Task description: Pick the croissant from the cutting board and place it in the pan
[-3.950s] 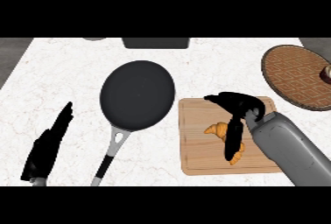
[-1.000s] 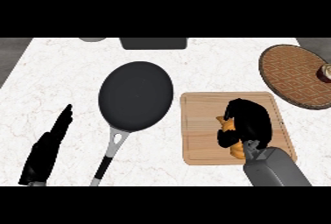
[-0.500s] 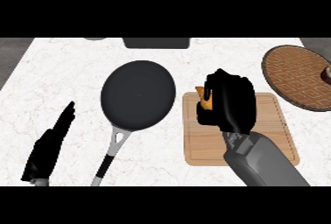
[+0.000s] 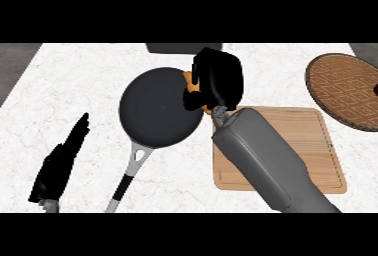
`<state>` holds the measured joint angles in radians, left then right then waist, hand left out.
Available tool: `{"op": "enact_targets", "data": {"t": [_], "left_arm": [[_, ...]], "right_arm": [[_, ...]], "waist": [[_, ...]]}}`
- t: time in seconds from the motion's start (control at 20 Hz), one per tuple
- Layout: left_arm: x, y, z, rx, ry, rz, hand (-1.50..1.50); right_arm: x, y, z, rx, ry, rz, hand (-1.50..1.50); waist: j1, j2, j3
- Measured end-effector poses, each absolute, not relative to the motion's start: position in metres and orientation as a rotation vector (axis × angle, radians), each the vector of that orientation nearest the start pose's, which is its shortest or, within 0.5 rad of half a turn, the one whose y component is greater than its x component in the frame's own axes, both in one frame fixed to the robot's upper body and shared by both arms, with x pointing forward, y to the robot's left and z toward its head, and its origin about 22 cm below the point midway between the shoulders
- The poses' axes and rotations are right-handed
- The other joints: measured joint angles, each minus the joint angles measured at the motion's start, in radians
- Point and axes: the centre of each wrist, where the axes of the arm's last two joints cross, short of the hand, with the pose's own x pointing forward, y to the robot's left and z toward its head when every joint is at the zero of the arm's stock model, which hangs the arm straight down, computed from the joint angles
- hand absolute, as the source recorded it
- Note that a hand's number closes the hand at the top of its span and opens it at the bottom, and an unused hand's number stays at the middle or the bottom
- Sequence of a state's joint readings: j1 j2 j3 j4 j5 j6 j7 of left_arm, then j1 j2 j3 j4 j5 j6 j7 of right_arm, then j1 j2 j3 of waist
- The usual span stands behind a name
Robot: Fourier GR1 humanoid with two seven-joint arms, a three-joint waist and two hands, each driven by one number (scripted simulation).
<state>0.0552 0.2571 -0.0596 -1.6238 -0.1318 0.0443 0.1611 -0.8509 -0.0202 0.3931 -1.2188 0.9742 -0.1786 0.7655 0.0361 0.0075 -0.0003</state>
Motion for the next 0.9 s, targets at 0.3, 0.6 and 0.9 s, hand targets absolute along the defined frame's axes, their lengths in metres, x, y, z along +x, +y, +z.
{"op": "enact_targets", "data": {"t": [0.3,0.6,0.9], "left_arm": [[0.232,0.268,0.013,0.291,-1.412,-0.310,0.00],[0.242,0.258,0.019,0.271,-1.430,-0.341,0.00],[0.248,0.252,0.023,0.248,-1.451,-0.373,0.00]], "right_arm": [[0.384,-0.026,0.132,-0.923,-1.508,0.723,1.50],[0.403,-0.025,0.107,-0.911,-1.410,0.790,1.50],[0.410,-0.039,0.085,-0.753,-1.280,0.761,-1.50]], "waist": [[0.033,0.010,0.000],[0.070,0.022,-0.001],[0.112,0.036,0.001]]}}
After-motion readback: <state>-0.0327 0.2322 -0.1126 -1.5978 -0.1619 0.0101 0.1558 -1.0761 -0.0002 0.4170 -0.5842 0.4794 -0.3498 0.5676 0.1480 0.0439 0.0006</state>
